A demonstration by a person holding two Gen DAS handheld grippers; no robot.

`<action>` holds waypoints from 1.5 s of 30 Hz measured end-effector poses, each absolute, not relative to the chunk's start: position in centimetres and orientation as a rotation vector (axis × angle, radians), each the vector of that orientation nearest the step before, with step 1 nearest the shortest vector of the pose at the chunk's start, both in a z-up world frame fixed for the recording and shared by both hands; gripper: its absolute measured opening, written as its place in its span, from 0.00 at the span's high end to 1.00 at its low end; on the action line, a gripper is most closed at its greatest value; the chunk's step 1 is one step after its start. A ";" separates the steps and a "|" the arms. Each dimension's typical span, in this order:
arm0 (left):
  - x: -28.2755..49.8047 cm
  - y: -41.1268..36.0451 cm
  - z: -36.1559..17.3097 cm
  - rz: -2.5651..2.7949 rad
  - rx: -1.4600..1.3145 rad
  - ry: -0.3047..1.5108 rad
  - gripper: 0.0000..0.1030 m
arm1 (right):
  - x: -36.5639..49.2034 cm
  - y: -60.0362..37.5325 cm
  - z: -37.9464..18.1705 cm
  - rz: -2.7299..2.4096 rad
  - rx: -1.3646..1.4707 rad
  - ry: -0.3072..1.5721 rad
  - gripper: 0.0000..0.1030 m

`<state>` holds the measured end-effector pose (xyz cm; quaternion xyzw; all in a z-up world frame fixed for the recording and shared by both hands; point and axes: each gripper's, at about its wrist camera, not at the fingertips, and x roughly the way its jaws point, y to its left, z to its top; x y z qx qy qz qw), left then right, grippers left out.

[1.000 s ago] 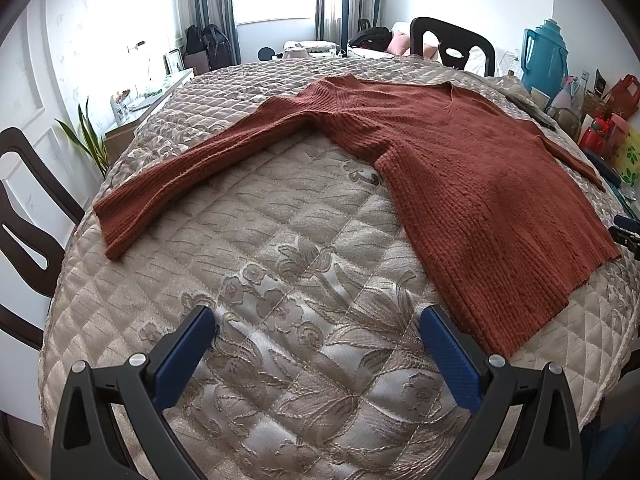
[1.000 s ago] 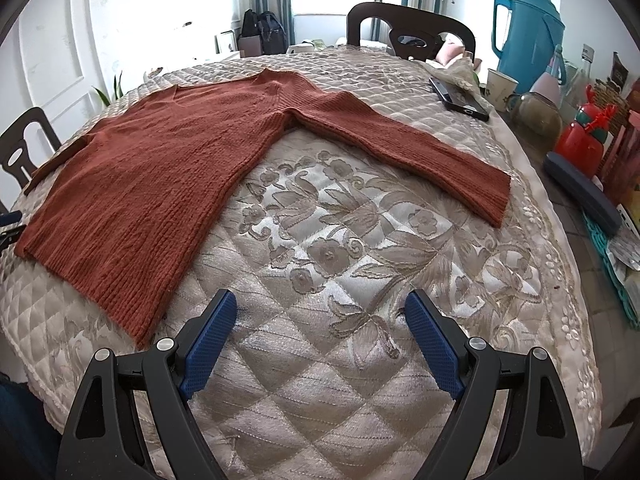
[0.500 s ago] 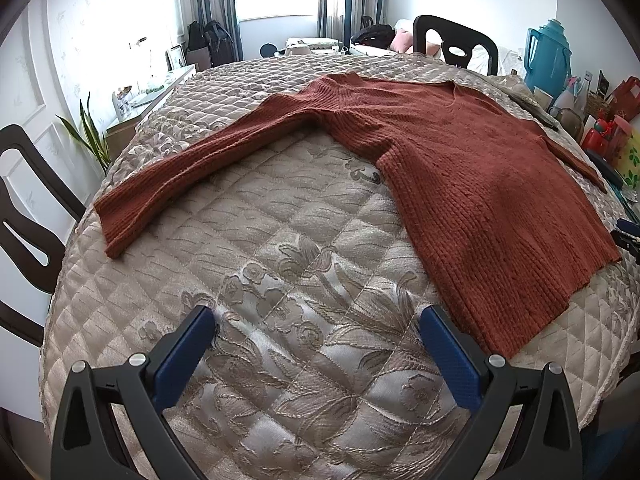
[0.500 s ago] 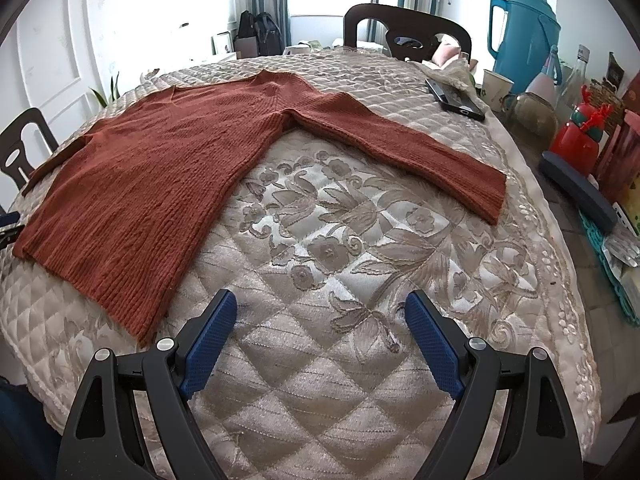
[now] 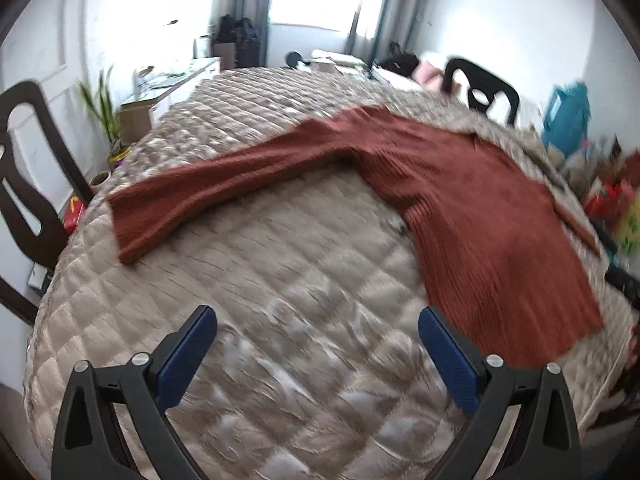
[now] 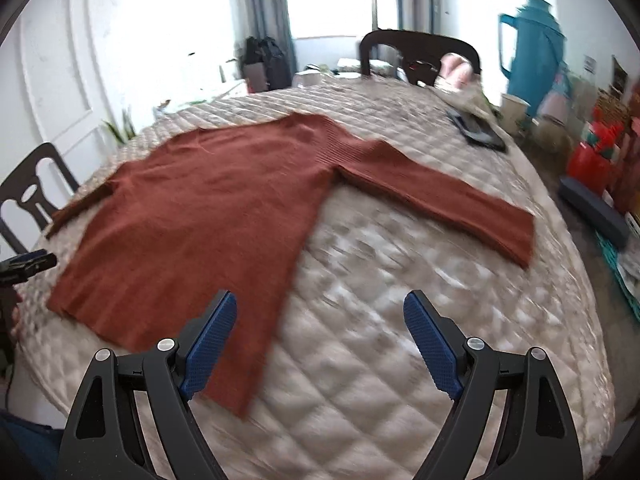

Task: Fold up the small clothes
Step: 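Grasp a sweater sleeve with the left tool and fold it across the body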

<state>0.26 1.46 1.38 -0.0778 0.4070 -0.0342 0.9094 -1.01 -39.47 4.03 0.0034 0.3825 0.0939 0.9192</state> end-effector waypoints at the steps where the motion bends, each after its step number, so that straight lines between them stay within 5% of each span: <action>1: 0.3 2.1 1.5 -0.055 -0.187 0.827 0.07 | -0.8 -38.8 4.2 0.209 0.002 0.776 0.17; 8: 1.7 6.9 0.7 -0.032 -0.523 0.796 0.33 | 1.4 -33.6 5.1 0.334 0.003 0.720 0.18; 21: 4.4 10.8 -0.5 0.094 -0.861 0.655 0.36 | 3.1 -30.0 4.8 0.443 0.004 0.723 0.18; 26: 6.1 11.8 -1.1 0.161 -0.865 0.694 0.84 | 3.3 -30.5 4.6 0.445 0.013 0.728 0.18; 29: 6.5 11.5 0.0 0.141 -0.824 0.667 0.91 | 3.3 -31.1 4.5 0.438 0.028 0.729 0.18; 40: 12.4 0.1 10.2 -0.209 -0.472 0.547 0.92 | 3.8 -33.0 4.5 0.427 0.096 0.726 0.18; 45: 15.8 -10.2 9.7 -0.440 -0.326 0.624 0.92 | 3.4 -33.9 4.5 0.399 0.109 0.725 0.18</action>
